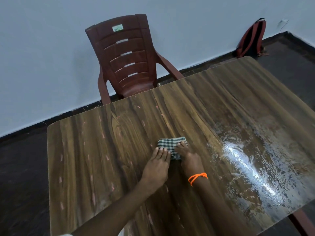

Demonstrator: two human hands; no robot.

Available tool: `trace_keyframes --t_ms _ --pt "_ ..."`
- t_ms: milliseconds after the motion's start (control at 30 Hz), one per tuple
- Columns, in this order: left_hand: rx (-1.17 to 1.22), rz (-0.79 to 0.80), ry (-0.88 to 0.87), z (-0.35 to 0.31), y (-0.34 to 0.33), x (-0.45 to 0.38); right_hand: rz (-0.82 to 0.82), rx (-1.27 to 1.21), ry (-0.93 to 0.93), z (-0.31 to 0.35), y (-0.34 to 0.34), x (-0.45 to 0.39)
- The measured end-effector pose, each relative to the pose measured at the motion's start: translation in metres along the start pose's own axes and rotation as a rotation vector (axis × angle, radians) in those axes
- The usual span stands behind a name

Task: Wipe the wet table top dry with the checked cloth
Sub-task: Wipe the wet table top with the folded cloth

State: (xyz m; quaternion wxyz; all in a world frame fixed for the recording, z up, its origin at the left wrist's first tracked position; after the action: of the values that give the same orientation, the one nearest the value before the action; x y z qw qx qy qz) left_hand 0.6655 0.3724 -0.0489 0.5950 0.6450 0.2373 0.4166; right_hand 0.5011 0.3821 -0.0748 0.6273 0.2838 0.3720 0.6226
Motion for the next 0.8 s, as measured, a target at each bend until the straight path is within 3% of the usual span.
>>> trace_keyframes --t_ms 233,367,500,800 --pt "0.083 -0.055 -0.09 -0.013 0.012 -0.035 -0.066 0.066 -0.053 -0.044 0.017 -0.008" --pt "0.088 -0.068 -0.018 0.003 0.022 -0.073 -0.121 0.03 -0.126 -0.04 0.014 -0.056" --pt "0.129 -0.055 0.049 0.041 0.023 -0.08 -0.05 0.03 -0.135 -0.019 -0.002 -0.089" --pt "0.202 -0.062 0.014 0.035 0.006 -0.047 -0.001 0.019 0.092 -0.025 -0.003 -0.057"
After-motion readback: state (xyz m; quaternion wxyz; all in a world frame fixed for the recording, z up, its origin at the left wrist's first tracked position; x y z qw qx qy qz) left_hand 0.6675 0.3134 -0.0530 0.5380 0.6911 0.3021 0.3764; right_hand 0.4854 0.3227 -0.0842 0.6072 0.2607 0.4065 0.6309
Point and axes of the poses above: each hand's wrist, its own x-axis away from the middle knuckle, its own y-axis out of the back of the hand, z = x × y, the point moved 1 cm from there along -x, towards the middle knuckle, and after that the axes turned 5 degrees about y, right-handed, at the moved point
